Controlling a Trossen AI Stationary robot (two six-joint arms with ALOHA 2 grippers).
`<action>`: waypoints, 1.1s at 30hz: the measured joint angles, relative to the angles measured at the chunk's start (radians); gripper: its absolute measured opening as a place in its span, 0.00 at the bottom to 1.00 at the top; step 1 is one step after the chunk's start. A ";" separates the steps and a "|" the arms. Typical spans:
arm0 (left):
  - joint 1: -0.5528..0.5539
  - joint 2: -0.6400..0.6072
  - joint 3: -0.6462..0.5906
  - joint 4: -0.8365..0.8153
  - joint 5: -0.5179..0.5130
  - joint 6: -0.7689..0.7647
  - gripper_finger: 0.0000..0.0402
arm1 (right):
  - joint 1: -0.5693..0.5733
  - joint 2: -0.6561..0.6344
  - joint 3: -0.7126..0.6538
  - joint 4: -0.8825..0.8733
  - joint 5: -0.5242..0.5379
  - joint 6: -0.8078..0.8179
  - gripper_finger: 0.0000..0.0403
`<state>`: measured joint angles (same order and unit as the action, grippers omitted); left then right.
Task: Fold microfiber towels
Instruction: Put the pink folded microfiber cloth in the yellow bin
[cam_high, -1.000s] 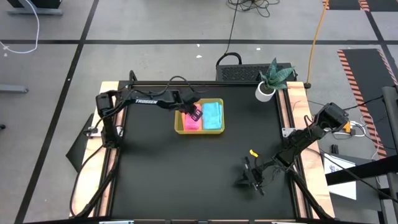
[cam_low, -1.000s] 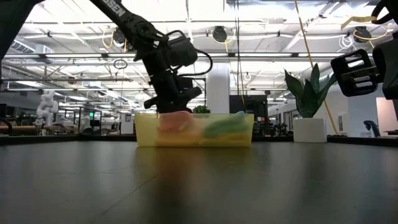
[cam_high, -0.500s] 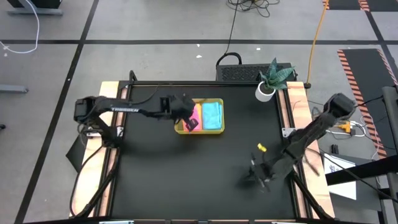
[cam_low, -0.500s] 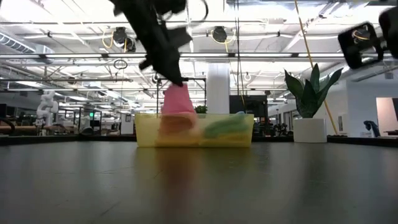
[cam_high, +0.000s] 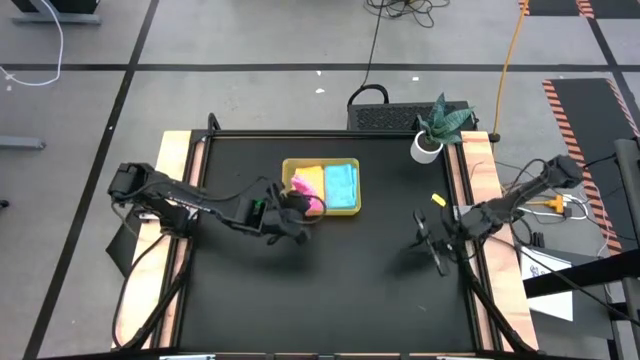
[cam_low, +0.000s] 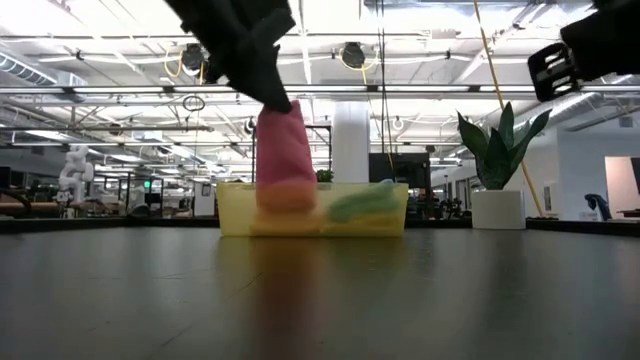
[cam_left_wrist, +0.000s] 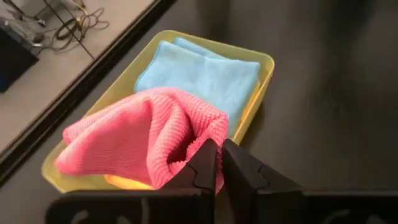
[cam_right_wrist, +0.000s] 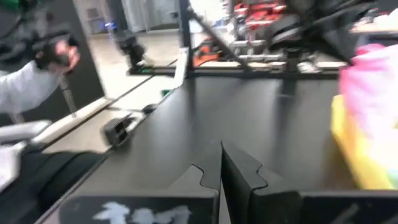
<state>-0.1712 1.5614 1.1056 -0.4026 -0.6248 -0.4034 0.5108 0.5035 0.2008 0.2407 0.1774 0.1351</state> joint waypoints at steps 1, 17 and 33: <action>0.002 -0.006 -0.032 0.042 -0.001 -0.001 0.05 | -0.029 -0.024 0.000 -0.017 -0.017 -0.002 0.00; 0.265 -0.025 -0.262 0.438 0.250 0.159 0.14 | -0.230 -0.118 0.000 -0.111 -0.234 0.009 0.00; 0.496 -0.025 -0.262 0.550 0.444 0.221 0.68 | -0.230 -0.116 0.000 -0.141 -0.235 0.034 0.00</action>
<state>0.3246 1.5364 0.8433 0.1470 -0.1809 -0.1829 0.2810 0.3870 0.2008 0.0993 -0.0574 0.1694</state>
